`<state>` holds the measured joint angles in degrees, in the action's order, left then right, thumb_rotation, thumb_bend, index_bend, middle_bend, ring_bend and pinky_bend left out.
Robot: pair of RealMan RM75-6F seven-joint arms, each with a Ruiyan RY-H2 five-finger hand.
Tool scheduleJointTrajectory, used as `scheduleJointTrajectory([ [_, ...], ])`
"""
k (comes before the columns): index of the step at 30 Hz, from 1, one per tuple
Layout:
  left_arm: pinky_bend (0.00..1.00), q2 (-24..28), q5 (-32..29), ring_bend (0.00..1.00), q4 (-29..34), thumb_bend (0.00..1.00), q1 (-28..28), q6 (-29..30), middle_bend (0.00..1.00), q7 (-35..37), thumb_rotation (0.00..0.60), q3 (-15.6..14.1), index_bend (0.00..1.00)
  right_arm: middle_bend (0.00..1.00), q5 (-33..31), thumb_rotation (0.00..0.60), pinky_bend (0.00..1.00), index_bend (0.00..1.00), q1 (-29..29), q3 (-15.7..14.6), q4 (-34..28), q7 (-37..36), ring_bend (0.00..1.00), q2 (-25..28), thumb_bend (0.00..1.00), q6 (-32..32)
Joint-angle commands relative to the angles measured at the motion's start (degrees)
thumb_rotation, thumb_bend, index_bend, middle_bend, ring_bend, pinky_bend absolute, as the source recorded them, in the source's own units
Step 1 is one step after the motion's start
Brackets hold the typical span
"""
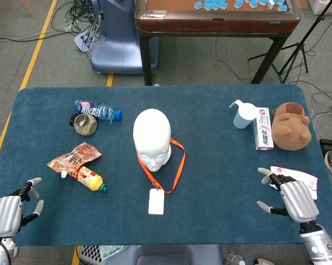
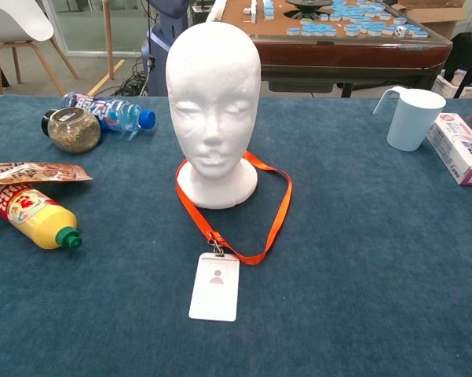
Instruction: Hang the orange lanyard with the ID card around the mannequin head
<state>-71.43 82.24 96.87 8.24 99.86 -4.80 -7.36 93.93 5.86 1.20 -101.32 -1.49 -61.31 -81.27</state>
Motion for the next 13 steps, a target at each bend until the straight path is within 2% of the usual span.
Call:
scheduleJointTrajectory([
  [1, 0.66, -0.17, 0.78, 0.53, 0.03, 0.33, -0.69, 0.06, 0.54, -0.64, 0.600, 0.69, 0.26, 0.42, 0.73, 0.600, 0.46, 0.22, 0.25, -0.21, 0.65, 0.02, 0.41, -0.41, 0.07, -0.61],
  [5, 0.66, 0.06, 1.43, 0.53, -0.20, 0.33, -1.30, -0.85, 0.54, -2.13, 0.600, 1.48, 0.26, 0.43, 1.97, 0.600, 0.46, 0.22, 0.37, -0.50, 1.78, 1.95, 0.41, -1.09, 0.03, -1.21],
  [13, 0.65, 0.68, 1.38, 0.53, 1.02, 0.33, -1.89, -3.89, 0.53, -4.40, 0.600, 2.59, 0.26, 0.43, 2.56, 0.600, 0.46, 0.22, 0.08, -0.84, 1.78, 4.37, 0.41, -1.92, 0.03, -2.28],
])
